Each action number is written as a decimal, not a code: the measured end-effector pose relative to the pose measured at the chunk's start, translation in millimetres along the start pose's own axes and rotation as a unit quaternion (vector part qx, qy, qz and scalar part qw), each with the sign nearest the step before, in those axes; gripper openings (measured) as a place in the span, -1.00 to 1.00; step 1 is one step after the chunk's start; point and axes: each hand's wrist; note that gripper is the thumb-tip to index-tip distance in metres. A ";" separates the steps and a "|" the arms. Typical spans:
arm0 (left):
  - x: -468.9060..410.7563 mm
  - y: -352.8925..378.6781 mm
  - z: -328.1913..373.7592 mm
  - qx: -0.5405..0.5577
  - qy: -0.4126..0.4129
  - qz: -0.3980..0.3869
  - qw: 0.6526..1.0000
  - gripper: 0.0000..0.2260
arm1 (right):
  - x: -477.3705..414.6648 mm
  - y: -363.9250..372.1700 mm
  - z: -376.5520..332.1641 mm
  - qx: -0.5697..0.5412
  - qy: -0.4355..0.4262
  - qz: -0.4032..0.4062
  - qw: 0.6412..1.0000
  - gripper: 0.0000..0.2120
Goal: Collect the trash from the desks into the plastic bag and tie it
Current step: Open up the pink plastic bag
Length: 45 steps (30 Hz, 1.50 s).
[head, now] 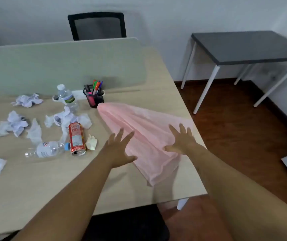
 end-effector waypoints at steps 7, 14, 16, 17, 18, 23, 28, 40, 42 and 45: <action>-18.7 51.4 -3.5 -0.114 0.024 -0.096 0.989 -0.20 | -18.8 51.5 19.4 0.037 -0.028 -0.025 0.999 -0.12; -27.4 49.6 11.6 -0.125 0.075 -0.025 0.989 -0.87 | -9.5 65.8 26.0 0.004 -0.082 0.129 0.988 -0.77; -31.4 32.2 21.7 -0.105 0.085 -0.002 0.991 -0.87 | -11.6 47.8 25.1 -0.037 -0.084 0.163 0.982 -0.77; -33.1 21.3 26.8 -0.086 0.091 0.025 0.992 -0.86 | -12.0 33.1 23.6 -0.049 -0.083 0.190 0.977 -0.79; -34.3 7.8 33.1 -0.063 0.095 0.055 0.992 -0.86 | -11.0 15.7 21.5 -0.062 -0.085 0.219 0.970 -0.82; -29.3 -79.0 55.7 0.064 0.120 0.188 0.973 -0.91 | 8.4 -89.7 -2.5 -0.117 -0.106 0.338 0.928 -0.91; 14.2 -155.6 29.1 0.094 0.114 0.286 0.947 -0.92 | 45.3 -163.9 -72.1 -0.103 -0.166 0.393 0.898 -0.88; 263.2 -292.6 -179.4 0.064 0.051 0.462 0.883 -0.95 | 176.6 -168.5 -382.4 -0.175 -0.334 0.440 0.815 -0.93; 312.8 -303.6 -223.2 0.059 0.010 0.480 0.875 -0.95 | 196.1 -152.0 -442.6 -0.180 -0.359 0.428 0.809 -0.97; 379.0 -306.9 -283.1 0.006 -0.063 0.438 0.897 -0.96 | 221.1 -120.1 -526.7 -0.184 -0.380 0.408 0.810 -0.93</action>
Point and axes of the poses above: each hand's wrist, its own x-axis away from the middle knuckle, its own y-axis out of the palm, z = x × y, and after that the axes turned 7 degrees about x, right-handed
